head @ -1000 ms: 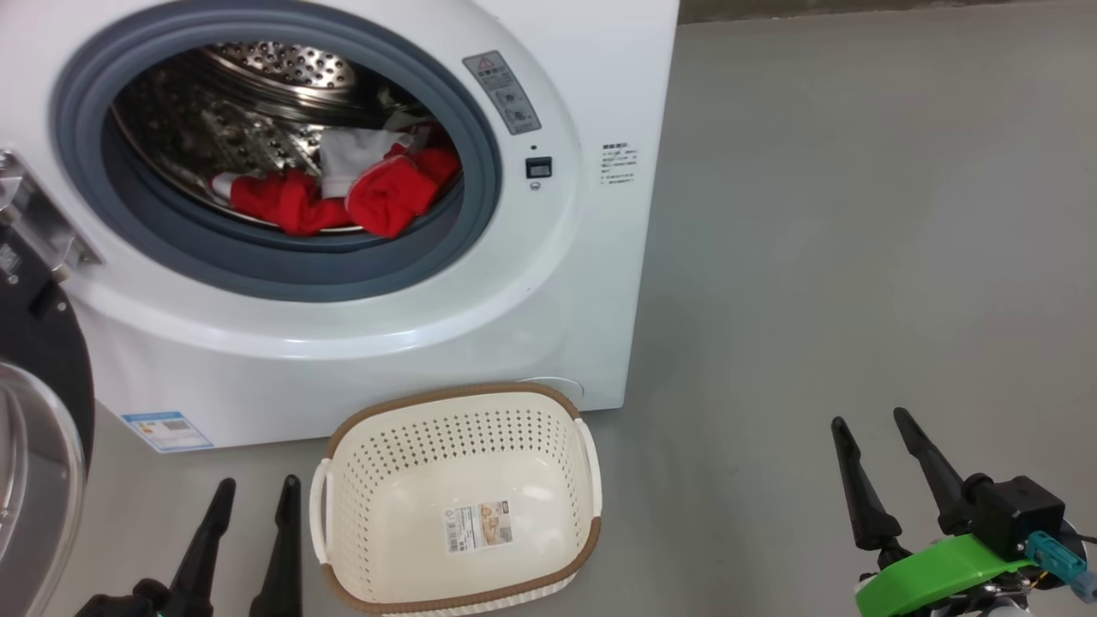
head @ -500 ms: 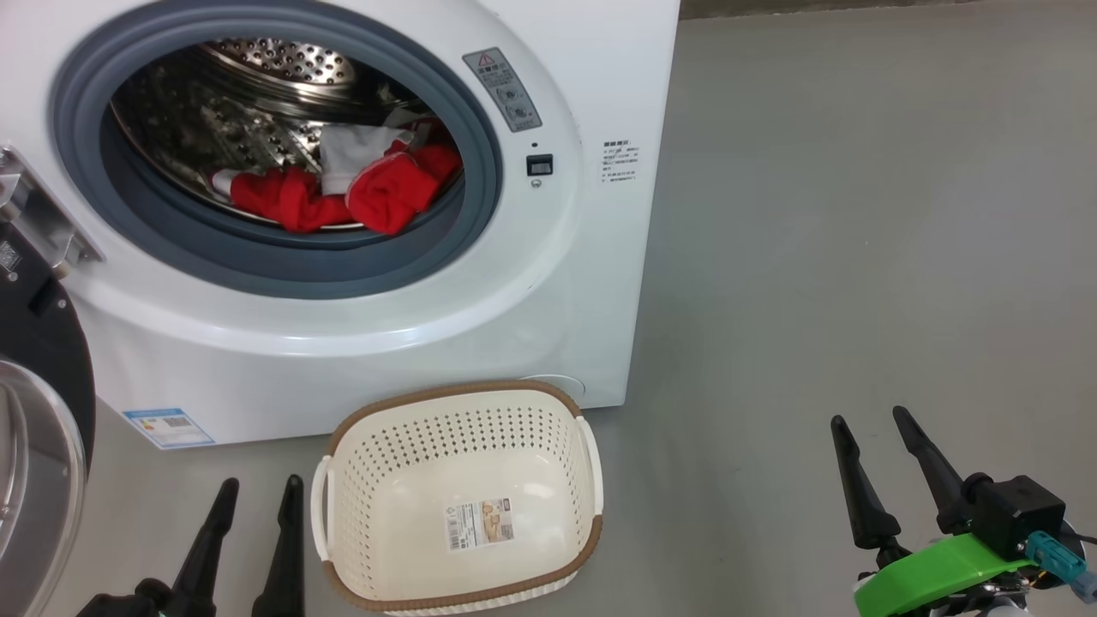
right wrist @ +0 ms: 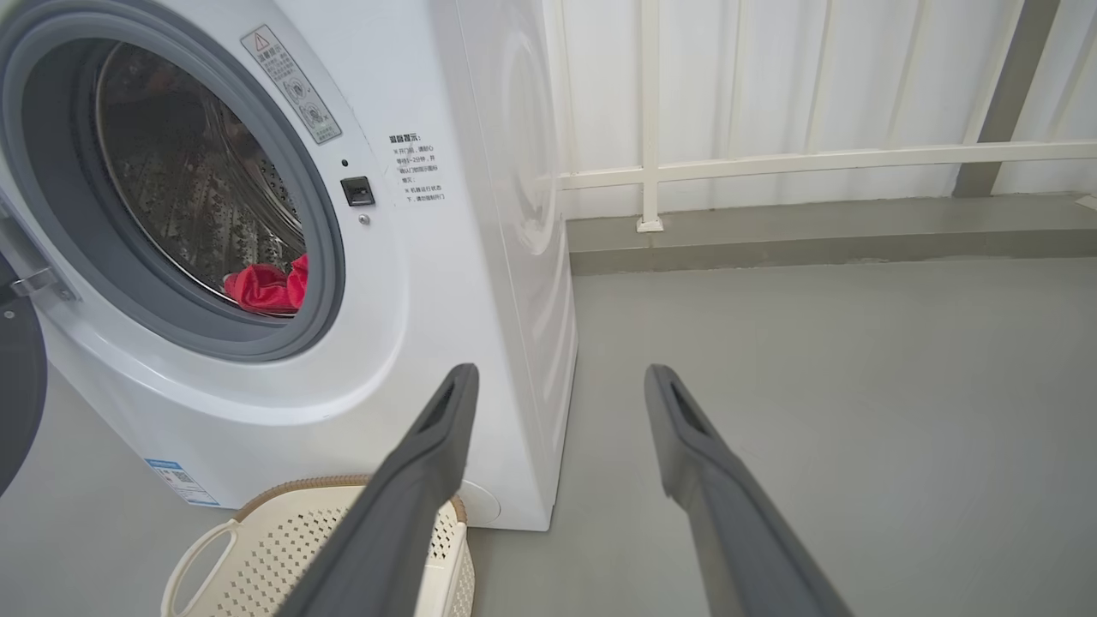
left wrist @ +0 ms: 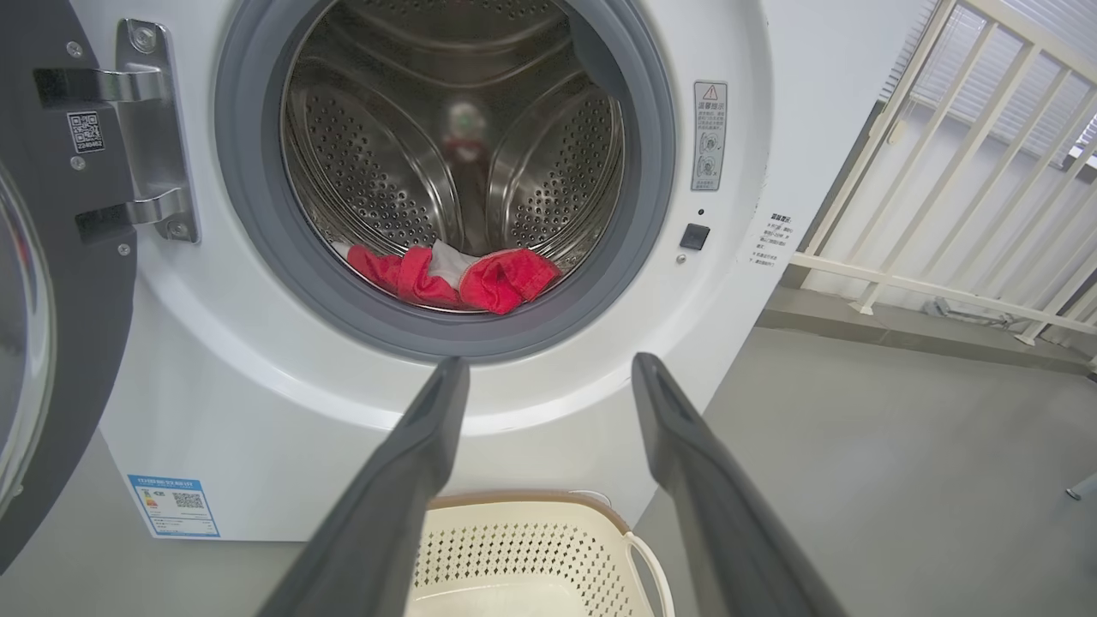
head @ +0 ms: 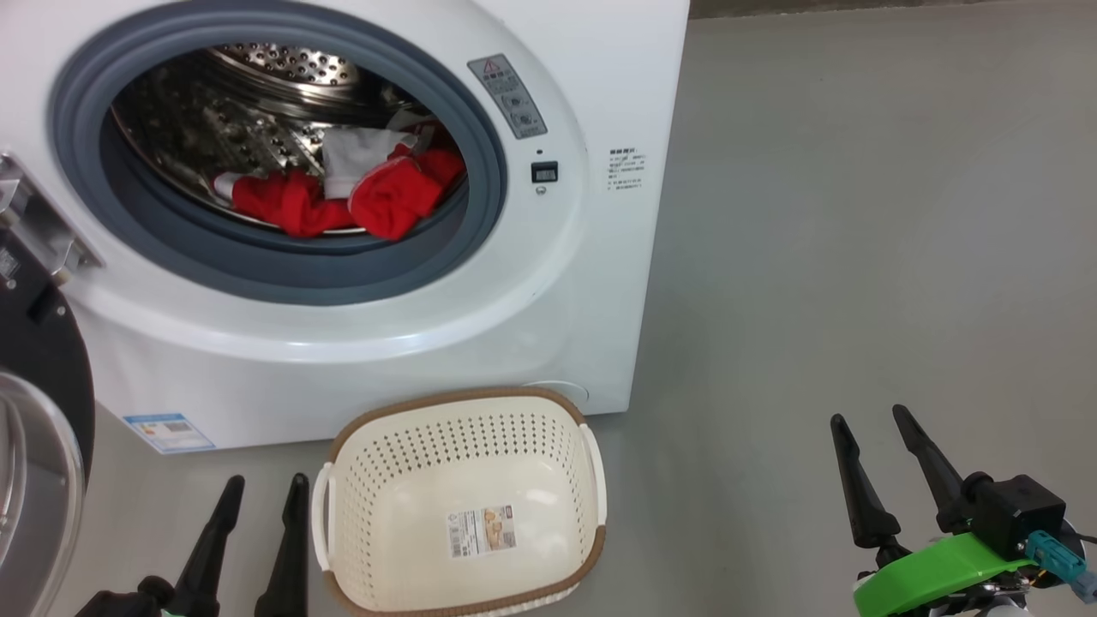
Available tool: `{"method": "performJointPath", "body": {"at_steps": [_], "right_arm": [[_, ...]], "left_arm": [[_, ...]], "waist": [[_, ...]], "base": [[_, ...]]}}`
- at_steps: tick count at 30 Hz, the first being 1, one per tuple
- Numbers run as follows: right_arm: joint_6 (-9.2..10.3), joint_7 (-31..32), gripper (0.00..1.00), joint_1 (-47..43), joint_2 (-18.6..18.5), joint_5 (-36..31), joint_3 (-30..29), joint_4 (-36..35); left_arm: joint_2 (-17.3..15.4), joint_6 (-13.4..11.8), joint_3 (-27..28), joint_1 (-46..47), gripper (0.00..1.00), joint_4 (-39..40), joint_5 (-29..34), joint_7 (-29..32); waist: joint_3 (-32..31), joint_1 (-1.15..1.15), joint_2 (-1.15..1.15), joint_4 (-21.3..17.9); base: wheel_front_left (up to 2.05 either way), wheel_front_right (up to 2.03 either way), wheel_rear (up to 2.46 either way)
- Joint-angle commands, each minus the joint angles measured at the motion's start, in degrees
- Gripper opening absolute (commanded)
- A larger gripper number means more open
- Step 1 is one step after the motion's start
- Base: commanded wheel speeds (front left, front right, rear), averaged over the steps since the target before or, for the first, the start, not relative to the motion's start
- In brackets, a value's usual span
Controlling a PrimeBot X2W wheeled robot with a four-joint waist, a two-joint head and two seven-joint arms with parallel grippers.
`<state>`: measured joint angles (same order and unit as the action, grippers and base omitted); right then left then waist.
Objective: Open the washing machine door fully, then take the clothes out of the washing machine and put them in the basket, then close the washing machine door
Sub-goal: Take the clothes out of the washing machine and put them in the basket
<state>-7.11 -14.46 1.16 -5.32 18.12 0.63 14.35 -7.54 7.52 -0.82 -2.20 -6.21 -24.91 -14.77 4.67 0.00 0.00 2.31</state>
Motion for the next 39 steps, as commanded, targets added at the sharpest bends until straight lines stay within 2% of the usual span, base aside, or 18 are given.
{"method": "performJointPath", "body": {"at_steps": [1,11,23,30,35,39], "right_arm": [[-0.37,-0.5,1.0,0.4,-0.7,0.0,1.2,-1.6],[-0.37,-0.5,1.0,0.3,-0.6,0.2,1.4,-1.6],[-0.37,-0.5,1.0,0.6,-0.7,0.2,1.6,-1.5],[-0.37,-0.5,1.0,1.9,-0.6,0.2,2.1,-1.7],[-0.37,-0.5,1.0,2.9,-0.6,0.0,1.8,-1.9],[-0.37,-0.5,1.0,4.4,-0.4,-0.2,1.8,-2.4]], "left_arm": [[-1.0,0.0,1.6,2.6,1.0,1.6,-0.4,-0.2],[-0.8,0.0,2.3,2.8,1.0,0.5,-0.1,-0.2],[-0.8,0.0,2.1,3.0,1.0,-0.2,0.3,-0.2],[-0.6,0.0,2.8,6.1,1.0,-5.1,2.6,-0.2],[-0.1,0.0,3.0,13.9,1.0,-11.3,4.0,-0.2],[0.1,0.0,2.8,22.1,1.0,-19.4,5.8,-0.2]], "waist": [[0.0,0.0,0.0,0.0],[-0.1,0.0,0.0,0.3],[0.5,0.0,0.0,0.5],[3.0,0.0,0.0,-0.4],[6.0,0.0,0.0,-0.5],[9.0,0.0,0.0,-1.4]], "base": [[1.3,-1.3,0.0],[1.06,-1.06,0.0],[0.07,-0.07,0.0],[0.0,0.0,0.0],[0.0,0.0,0.0],[0.0,0.0,0.0]]}}
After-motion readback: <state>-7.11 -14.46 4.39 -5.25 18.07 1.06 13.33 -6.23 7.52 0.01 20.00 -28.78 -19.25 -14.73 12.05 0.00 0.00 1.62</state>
